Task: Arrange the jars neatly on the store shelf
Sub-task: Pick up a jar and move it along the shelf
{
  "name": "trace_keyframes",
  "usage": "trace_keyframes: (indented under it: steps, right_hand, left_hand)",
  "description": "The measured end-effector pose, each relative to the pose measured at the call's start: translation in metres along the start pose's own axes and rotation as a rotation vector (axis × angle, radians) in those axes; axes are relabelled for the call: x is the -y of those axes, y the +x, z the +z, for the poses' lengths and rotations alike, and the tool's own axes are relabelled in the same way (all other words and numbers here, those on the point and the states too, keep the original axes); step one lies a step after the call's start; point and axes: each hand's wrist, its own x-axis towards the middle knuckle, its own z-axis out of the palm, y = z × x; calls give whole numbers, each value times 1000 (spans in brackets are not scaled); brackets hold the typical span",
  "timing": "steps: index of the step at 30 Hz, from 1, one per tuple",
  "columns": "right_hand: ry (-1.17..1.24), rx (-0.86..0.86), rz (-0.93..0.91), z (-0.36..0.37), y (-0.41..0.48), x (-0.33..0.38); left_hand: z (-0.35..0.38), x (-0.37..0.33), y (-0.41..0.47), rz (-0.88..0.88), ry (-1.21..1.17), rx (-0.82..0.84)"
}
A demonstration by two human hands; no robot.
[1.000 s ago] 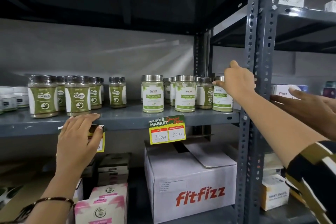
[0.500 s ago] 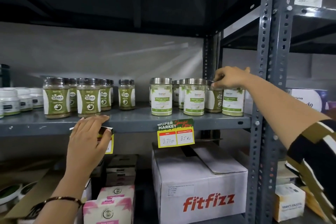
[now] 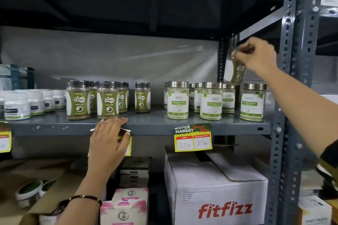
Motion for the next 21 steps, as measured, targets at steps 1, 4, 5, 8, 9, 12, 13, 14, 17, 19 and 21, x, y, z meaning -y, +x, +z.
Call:
trace_keyframes:
  steps: [1, 4, 5, 8, 9, 12, 13, 14, 17, 19, 21]
  right_hand:
    - [74, -27, -6, -3, 2, 11]
    - [245, -50, -61, -4, 5, 47]
    - [300, -42, -82, 0, 3, 60]
    - [434, 10, -89, 22, -8, 100]
    - [468, 35, -90, 30, -14, 114]
    - [490, 145, -106, 59, -35, 150]
    - [487, 196, -107, 70, -44, 159]
    - [493, 252, -95, 83, -52, 166]
    - [467, 364, -62, 116, -74, 180]
    - [441, 417, -46, 135, -86, 182]
    - [431, 466, -42, 151, -96, 181]
  left_hand:
    - [0, 0, 0, -4, 1, 5]
    - [-1, 2, -2, -10, 10, 12]
    - [-2, 2, -2, -10, 12, 14]
    - [-3, 2, -1, 2, 12, 31]
    - [-3, 2, 0, 6, 14, 36]
    - [-4, 2, -1, 26, 19, 35]
    - [-5, 3, -1, 35, 22, 35]
    - [-5, 3, -1, 45, 26, 39]
    - [-6, 7, -1, 71, 37, 51]
    - [-6, 8, 0, 81, 29, 56]
    - [-6, 10, 0, 89, 16, 56]
